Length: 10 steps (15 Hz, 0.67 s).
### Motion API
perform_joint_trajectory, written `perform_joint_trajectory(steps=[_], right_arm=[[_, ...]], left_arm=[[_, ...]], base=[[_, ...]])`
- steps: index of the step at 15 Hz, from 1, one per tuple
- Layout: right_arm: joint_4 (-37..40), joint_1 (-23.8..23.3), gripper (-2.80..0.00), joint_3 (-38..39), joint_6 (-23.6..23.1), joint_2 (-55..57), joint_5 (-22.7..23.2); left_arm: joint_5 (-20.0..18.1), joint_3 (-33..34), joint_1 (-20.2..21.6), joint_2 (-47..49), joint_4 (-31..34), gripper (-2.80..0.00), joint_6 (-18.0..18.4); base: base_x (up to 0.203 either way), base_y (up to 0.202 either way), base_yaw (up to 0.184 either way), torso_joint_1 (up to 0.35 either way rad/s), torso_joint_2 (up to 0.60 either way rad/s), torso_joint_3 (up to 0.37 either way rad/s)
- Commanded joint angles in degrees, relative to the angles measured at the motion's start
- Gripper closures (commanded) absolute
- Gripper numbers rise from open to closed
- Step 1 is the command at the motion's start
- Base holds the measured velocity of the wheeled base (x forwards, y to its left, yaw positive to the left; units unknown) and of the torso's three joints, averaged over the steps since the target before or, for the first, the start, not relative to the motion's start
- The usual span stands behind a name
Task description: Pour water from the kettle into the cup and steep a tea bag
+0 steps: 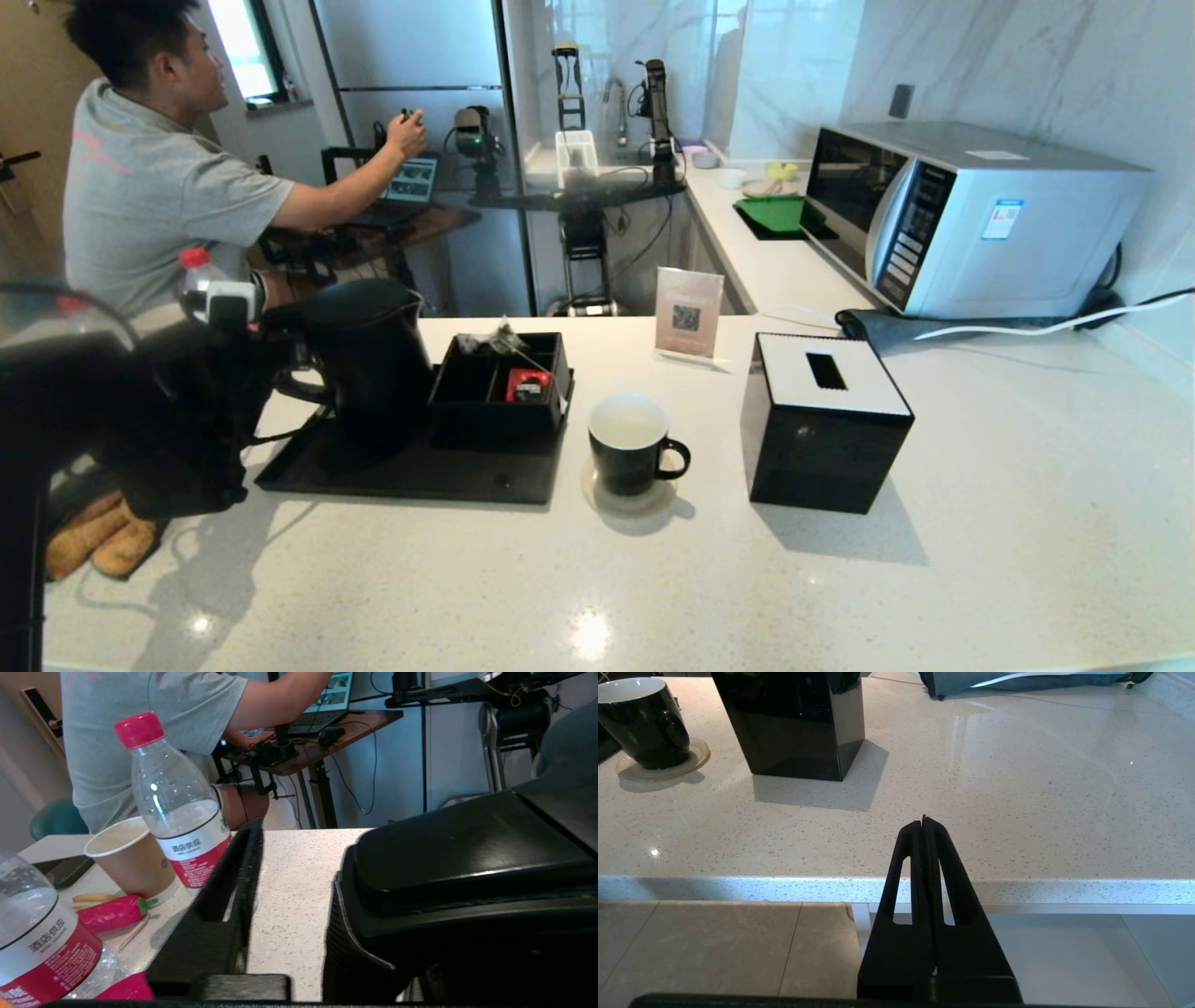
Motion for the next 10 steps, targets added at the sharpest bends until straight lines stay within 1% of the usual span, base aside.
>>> perform_joint_trajectory(steps=[1, 10], right_arm=[[0.0, 0.0, 0.0, 0.0, 0.0, 0.1, 0.0], [0.0, 0.0, 0.0, 0.0, 0.0, 0.1, 0.0]], left_arm=[[0.2, -0.1, 0.1, -0.1, -2.9, 0.0, 0.0], [0.2, 0.6, 0.0, -0.7, -2.9, 0.0, -0.4]], base=[[0.0, 0.0, 0.0, 0.0, 0.0, 0.0], [0.0, 0.0, 0.0, 0.0, 0.0, 0.0]])
